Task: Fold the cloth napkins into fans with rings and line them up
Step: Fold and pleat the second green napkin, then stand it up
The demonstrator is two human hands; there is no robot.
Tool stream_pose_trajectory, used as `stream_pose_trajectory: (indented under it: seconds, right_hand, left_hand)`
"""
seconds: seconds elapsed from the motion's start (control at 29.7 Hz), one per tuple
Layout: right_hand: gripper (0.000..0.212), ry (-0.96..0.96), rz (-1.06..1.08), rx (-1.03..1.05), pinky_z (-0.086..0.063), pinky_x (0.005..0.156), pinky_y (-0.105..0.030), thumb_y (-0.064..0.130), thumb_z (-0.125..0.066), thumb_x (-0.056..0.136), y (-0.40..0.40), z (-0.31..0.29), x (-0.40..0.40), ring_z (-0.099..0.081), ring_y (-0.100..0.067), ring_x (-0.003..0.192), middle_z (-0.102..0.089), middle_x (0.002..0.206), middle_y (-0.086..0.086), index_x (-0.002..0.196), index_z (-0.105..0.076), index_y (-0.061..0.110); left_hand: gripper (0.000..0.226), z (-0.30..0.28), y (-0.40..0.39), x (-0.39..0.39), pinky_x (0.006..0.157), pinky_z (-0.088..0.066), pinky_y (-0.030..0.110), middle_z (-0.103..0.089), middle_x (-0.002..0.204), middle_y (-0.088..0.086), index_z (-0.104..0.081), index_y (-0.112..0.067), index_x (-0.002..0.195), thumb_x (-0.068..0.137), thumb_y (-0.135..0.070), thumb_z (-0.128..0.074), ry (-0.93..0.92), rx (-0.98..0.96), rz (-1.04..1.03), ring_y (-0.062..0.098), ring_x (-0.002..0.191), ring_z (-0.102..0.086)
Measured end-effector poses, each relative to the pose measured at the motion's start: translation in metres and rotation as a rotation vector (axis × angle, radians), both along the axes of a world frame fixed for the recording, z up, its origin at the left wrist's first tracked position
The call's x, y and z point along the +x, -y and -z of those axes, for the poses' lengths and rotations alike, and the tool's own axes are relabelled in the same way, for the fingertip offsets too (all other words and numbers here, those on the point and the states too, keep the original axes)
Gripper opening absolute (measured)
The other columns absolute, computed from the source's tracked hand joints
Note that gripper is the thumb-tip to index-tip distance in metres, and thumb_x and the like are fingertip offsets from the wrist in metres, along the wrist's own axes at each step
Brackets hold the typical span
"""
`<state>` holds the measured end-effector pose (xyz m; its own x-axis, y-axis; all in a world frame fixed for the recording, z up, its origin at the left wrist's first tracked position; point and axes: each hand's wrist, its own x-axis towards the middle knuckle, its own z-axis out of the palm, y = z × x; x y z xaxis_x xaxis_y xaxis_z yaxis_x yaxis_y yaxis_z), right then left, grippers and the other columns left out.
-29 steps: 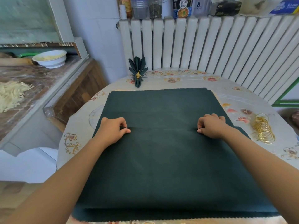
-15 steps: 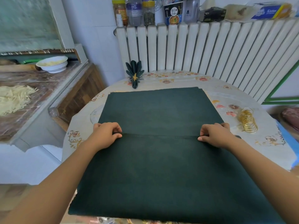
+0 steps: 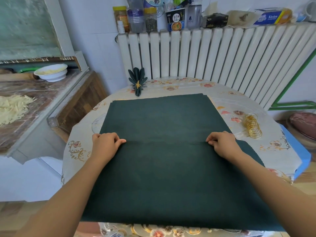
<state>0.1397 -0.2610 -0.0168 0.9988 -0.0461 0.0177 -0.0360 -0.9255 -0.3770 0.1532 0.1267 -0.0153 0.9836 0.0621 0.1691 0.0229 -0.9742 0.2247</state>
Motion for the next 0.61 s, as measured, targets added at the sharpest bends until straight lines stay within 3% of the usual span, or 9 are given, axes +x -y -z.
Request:
stream_pose_trajectory:
  seconds: [0.13,0.27,0.34,0.44,0.51,0.54,0.61]
  right_hand:
    - [0.022,0.106,0.019,-0.039,-0.023,0.085,-0.029,0.007,-0.051,0.093,-0.001,0.008,0.002,-0.047,-0.025,0.101,-0.069,0.095,-0.003,0.096,-0.070,0.019]
    - [0.023,0.203,0.037,-0.093,-0.017,0.093,-0.029,0.007,-0.051,0.092,-0.005,0.014,-0.002,-0.047,-0.026,0.104,-0.066,0.098,-0.001,0.097,-0.071,0.019]
    - [0.022,0.255,0.041,-0.116,-0.018,0.096,-0.032,0.005,-0.057,0.088,-0.014,0.015,-0.010,-0.049,-0.029,0.105,-0.065,0.099,-0.003,0.097,-0.072,0.018]
    - [0.021,0.354,-0.021,-0.098,-0.029,0.093,-0.039,0.003,-0.070,0.075,-0.043,0.019,-0.035,-0.059,-0.033,0.093,-0.067,0.093,-0.004,0.090,-0.073,0.017]
    - [0.018,0.405,-0.097,-0.099,-0.030,0.090,-0.036,0.017,-0.060,0.077,-0.068,0.020,-0.062,-0.063,-0.028,0.091,-0.069,0.095,-0.002,0.089,-0.073,0.021]
    - [0.025,0.387,-0.128,-0.107,-0.029,0.089,-0.034,0.024,-0.051,0.079,-0.078,0.020,-0.076,-0.064,-0.025,0.092,-0.070,0.098,-0.001,0.090,-0.073,0.023]
    - [0.039,0.319,-0.168,-0.144,-0.030,0.091,-0.032,0.032,-0.039,0.079,-0.093,0.023,-0.106,-0.066,-0.022,0.096,-0.071,0.104,0.000,0.095,-0.074,0.024]
  left_hand:
    - [0.031,0.002,0.004,0.001,0.089,-0.022,0.036,-0.060,0.078,-0.004,-0.060,-0.021,0.074,0.094,-0.045,-0.053,0.094,0.088,-0.003,0.021,0.088,-0.056]
    - [0.027,0.003,0.024,-0.005,0.092,-0.024,0.040,-0.060,0.102,0.009,-0.066,-0.012,0.093,0.090,-0.038,-0.061,0.130,0.117,-0.038,0.029,0.102,-0.052]
    - [0.030,0.001,0.048,-0.019,0.092,-0.032,0.046,-0.059,0.110,0.016,-0.067,-0.007,0.098,0.079,-0.030,-0.074,0.087,0.132,0.028,0.036,0.102,-0.055]
    - [0.031,0.006,0.093,-0.060,0.079,-0.049,0.047,-0.064,0.106,0.016,-0.069,-0.013,0.088,0.061,-0.021,-0.082,0.082,0.065,0.240,0.036,0.090,-0.064]
    - [0.024,0.012,0.120,-0.094,0.076,-0.054,0.043,-0.067,0.109,0.013,-0.072,-0.018,0.089,0.069,-0.030,-0.065,0.042,0.026,0.357,0.031,0.091,-0.066]
    - [0.035,0.011,0.130,-0.110,0.079,-0.054,0.042,-0.067,0.113,0.012,-0.073,-0.018,0.094,0.073,-0.035,-0.050,-0.028,0.038,0.369,0.030,0.095,-0.067]
    - [0.070,0.013,0.144,-0.134,0.104,-0.040,0.041,-0.049,0.140,0.013,-0.062,-0.014,0.125,0.077,-0.043,-0.021,-0.107,0.066,0.358,0.033,0.125,-0.052]
